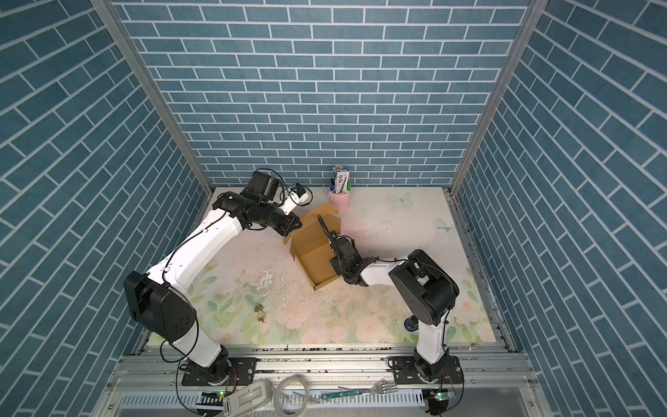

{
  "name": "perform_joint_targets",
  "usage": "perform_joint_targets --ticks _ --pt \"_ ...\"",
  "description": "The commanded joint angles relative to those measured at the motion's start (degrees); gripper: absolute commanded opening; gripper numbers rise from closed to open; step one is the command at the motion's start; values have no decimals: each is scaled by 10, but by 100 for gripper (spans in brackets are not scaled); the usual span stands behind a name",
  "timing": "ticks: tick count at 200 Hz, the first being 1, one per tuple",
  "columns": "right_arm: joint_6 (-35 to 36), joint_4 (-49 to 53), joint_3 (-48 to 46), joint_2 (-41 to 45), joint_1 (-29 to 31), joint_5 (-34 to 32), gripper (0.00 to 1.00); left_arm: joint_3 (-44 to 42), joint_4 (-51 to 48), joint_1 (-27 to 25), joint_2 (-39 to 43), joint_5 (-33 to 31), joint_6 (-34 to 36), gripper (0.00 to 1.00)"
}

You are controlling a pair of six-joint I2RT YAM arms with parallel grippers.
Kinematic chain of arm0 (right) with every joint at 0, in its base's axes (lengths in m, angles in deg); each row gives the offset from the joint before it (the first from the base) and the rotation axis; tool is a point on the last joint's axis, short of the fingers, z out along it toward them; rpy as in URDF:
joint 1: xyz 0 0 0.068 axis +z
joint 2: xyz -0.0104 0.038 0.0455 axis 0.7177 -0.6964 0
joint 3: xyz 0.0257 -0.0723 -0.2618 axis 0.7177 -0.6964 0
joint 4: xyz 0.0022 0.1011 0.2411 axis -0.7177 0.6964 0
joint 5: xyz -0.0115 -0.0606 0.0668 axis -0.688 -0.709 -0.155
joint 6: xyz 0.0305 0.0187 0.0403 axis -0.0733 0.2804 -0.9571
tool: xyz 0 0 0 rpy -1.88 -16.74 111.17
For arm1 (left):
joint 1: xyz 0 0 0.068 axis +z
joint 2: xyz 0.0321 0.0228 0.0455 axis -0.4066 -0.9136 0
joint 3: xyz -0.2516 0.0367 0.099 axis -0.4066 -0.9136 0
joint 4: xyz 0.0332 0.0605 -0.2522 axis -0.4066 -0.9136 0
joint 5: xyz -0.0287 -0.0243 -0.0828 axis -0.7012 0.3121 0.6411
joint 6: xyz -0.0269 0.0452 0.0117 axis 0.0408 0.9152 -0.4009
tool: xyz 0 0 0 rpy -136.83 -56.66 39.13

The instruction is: Fold the paper box

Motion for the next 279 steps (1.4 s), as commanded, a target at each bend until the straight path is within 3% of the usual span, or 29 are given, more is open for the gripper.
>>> perform_joint_targets --ticks 1,27,94,136,192,240,279 --pt "-30 57 -31 7 -1 93 23 -5 -6 3 11 16 -8 0" --pt "-42 52 -33 30 -13 123 37 -4 -7 3 9 18 -8 0" --pt "-74 15 -46 82 -43 165 56 -6 -8 2 10 15 -7 0" --pt "-117 -55 -80 113 -51 163 60 -7 -8 1 9 6 -5 0" --pt "-193 -155 -128 164 -55 83 59 -3 -8 -3 1 0 -1 0" --pt "-231 -1 -122 245 -77 22 59 0 -3 -3 0 -8 -12 0" --pt "-241 97 -121 289 -78 26 59 -8 2 -3 6 -27 -16 2"
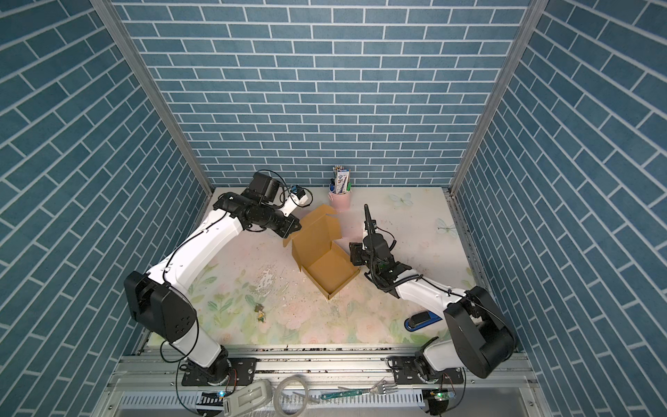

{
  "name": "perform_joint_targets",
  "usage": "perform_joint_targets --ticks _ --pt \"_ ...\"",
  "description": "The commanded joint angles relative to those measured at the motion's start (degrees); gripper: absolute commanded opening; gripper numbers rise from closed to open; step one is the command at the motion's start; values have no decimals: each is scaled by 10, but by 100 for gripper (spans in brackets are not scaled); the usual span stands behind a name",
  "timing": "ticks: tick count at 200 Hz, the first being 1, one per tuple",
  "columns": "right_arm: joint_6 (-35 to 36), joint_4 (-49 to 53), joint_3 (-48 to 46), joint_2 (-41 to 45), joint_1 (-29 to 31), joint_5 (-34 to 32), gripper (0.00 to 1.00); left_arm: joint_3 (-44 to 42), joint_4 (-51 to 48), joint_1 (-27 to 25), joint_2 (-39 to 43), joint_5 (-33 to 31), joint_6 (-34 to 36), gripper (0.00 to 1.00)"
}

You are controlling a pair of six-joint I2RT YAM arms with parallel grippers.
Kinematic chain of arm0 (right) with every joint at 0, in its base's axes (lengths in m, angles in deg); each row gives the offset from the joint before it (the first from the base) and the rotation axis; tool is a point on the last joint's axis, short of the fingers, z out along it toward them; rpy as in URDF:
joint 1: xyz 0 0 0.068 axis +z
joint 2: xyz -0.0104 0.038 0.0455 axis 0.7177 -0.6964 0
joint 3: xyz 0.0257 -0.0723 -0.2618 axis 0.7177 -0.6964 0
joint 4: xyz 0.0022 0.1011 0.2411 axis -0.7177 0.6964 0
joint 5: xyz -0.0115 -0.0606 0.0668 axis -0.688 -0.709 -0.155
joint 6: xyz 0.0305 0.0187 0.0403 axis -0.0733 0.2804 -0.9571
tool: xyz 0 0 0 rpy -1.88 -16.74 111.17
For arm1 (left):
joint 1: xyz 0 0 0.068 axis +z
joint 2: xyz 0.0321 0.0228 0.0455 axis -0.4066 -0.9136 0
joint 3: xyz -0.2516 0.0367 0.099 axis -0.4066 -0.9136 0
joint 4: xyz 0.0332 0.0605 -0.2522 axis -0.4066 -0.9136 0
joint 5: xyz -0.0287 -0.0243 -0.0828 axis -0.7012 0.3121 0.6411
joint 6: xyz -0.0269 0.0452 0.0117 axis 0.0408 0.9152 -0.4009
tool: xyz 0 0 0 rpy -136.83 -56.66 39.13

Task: Fold the paper box
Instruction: 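Open right gripper and draw it back from the box, then swing right gripper toward the robot's near table edge while left gripper lifts away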

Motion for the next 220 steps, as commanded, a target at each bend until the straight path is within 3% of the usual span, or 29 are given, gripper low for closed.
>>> perform_joint_targets --ticks 1,49,71,99,121,203,220 --pt "-27 89 4 24 1 -14 59 -5 13 -1 5 -14 -5 3" --pt "-8 57 -34 72 14 27 57 -12 18 -2 10 -33 -11 5" --pt "-8 51 -29 70 31 25 57 -14 19 -1 11 -37 -11 13" --pt "-9 40 -20 50 46 30 57 -16 19 -1 11 -43 -10 25" --pt "-1 34 -18 41 55 35 57 -17 21 0 15 -48 -11 40" --pt "27 54 13 38 83 28 57 -32 37 6 43 -70 -14 73" --pt "29 58 21 40 98 24 58 -41 52 16 58 -70 -20 84"
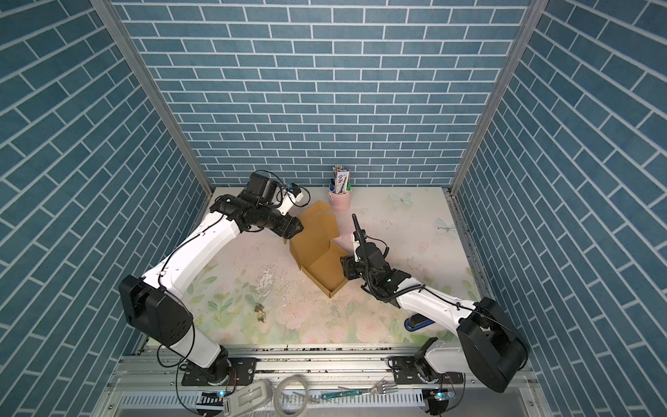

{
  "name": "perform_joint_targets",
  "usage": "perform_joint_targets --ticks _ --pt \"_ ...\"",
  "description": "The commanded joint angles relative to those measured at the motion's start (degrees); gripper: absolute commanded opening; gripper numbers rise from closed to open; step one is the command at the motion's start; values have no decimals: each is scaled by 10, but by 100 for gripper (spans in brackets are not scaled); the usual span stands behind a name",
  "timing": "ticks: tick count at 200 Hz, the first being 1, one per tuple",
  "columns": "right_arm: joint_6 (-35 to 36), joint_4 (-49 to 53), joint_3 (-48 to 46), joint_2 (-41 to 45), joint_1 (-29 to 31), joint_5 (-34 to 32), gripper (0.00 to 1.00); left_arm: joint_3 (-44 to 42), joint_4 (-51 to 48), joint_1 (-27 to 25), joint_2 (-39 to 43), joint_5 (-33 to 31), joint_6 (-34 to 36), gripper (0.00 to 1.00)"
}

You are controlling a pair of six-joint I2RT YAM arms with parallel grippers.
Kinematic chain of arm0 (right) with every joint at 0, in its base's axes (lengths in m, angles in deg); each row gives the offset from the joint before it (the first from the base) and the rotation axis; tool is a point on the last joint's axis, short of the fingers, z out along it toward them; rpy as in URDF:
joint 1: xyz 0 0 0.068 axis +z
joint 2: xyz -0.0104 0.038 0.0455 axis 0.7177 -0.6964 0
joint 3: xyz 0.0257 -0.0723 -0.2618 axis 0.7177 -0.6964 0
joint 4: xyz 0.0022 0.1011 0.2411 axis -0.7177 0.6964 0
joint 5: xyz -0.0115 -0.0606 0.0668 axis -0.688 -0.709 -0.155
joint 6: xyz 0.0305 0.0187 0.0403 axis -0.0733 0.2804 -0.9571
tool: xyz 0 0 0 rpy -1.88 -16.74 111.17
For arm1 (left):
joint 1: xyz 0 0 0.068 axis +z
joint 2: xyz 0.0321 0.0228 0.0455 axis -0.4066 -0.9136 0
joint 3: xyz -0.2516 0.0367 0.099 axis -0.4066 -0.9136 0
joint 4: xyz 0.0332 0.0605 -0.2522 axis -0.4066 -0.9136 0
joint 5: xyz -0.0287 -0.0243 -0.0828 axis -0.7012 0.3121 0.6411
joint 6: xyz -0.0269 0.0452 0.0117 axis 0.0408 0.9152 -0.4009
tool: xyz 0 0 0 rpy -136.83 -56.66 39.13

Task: Fold the paper box
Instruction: 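Swing right gripper toward the robot's near table edge while left gripper lifts away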

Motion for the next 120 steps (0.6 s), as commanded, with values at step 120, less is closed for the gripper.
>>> perform_joint_targets --ticks 120 --pt "76 37 133 -121 267 -55 66 -49 103 168 77 17 -114 100"
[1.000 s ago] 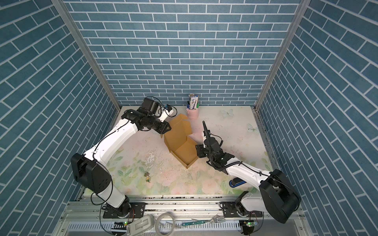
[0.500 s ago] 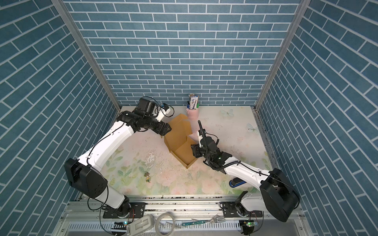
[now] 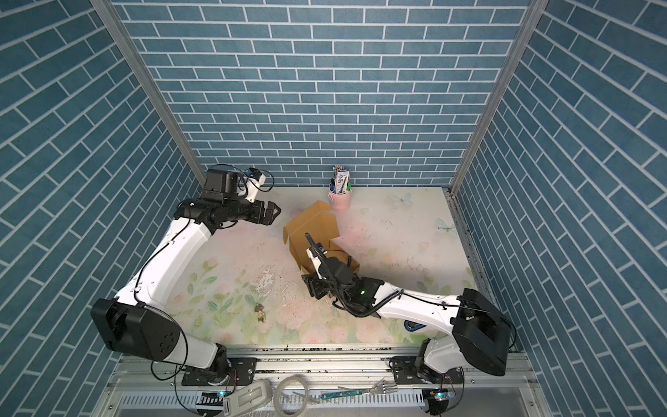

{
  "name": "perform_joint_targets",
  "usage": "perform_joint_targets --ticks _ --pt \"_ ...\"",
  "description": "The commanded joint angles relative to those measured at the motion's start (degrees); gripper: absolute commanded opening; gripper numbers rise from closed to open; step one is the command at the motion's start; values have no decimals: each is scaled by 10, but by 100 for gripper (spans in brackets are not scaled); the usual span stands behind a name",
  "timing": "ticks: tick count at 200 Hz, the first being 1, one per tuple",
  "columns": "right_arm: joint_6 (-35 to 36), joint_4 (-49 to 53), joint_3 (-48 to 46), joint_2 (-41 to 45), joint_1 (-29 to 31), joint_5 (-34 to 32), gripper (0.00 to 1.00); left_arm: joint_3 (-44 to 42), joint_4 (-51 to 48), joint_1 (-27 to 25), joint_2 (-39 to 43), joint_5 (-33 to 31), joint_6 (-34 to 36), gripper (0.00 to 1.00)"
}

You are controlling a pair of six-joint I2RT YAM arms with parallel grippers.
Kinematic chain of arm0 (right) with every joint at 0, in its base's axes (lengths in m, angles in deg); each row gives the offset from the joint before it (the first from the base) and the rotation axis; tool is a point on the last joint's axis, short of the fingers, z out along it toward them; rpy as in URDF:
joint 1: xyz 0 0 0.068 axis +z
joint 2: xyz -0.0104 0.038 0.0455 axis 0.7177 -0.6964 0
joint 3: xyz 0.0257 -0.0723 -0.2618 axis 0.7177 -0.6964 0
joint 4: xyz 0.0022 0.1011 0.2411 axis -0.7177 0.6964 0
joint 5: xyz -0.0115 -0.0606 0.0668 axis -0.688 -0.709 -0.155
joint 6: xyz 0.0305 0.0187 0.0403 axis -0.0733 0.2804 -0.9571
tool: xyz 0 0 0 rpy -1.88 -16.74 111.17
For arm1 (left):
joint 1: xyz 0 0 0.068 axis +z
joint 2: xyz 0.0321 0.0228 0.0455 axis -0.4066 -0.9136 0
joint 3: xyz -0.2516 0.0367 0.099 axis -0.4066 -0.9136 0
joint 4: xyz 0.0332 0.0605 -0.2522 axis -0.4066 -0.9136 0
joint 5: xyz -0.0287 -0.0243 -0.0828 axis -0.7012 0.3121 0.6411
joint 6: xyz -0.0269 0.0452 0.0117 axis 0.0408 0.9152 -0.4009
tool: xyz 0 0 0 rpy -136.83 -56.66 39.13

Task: Fold the paper box
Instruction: 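Swing right gripper toward the robot's near table edge while left gripper lifts away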

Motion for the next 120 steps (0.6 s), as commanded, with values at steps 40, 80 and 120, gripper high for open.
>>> perform_joint_targets --ticks 40,80,120 --pt "44 18 104 -157 83 50 65 -17 40 98 4 29 -89 100" --pt "48 58 205 -271 89 107 63 -26 69 151 -6 85 -129 100" --pt "42 103 284 -335 89 134 62 -30 74 167 -5 90 -132 99"
